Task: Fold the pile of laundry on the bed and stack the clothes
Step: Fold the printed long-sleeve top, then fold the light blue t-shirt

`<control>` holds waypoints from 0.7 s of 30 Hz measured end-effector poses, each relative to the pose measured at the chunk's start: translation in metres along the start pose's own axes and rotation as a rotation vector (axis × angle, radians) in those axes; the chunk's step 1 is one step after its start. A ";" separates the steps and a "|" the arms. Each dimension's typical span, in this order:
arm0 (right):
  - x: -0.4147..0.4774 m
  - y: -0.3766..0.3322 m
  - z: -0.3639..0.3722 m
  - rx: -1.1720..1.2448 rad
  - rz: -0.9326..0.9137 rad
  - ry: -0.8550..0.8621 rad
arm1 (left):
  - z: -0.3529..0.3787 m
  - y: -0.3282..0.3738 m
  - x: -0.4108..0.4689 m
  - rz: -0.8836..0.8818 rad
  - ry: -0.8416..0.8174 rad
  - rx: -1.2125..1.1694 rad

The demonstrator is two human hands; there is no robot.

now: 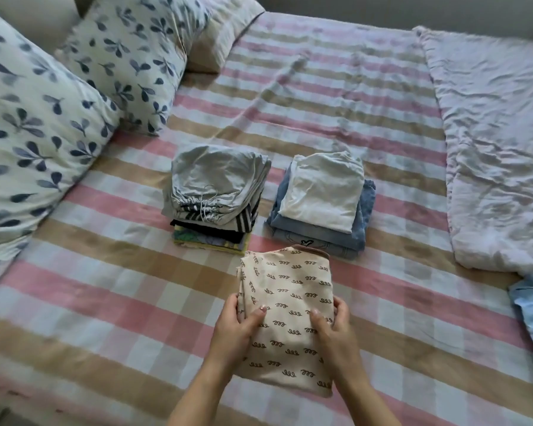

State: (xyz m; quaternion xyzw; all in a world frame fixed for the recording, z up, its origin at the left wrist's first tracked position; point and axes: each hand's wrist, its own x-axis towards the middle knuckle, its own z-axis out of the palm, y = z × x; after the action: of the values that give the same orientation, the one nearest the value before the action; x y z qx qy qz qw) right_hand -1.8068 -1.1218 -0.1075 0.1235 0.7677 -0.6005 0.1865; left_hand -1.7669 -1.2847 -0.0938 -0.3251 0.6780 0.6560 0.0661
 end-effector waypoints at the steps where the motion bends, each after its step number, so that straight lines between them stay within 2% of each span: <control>1: 0.008 -0.013 0.012 0.017 -0.009 -0.012 | -0.013 0.010 0.009 0.022 -0.001 -0.003; 5: 0.043 -0.061 0.064 0.079 -0.055 -0.056 | -0.062 0.045 0.060 0.111 0.004 -0.026; 15: 0.171 -0.145 0.191 0.179 -0.264 0.054 | -0.146 0.131 0.221 0.342 -0.011 0.077; 19: 0.225 -0.151 0.219 0.130 -0.281 0.134 | -0.151 0.139 0.280 0.334 -0.030 0.054; 21: 0.245 -0.142 0.227 0.110 -0.222 0.132 | -0.149 0.130 0.302 0.288 -0.051 0.055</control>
State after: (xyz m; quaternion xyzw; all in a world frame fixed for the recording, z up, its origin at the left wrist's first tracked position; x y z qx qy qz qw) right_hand -2.0546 -1.3848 -0.1369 0.0873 0.7531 -0.6493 0.0608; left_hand -2.0213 -1.5402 -0.1203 -0.2059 0.7332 0.6481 -0.0027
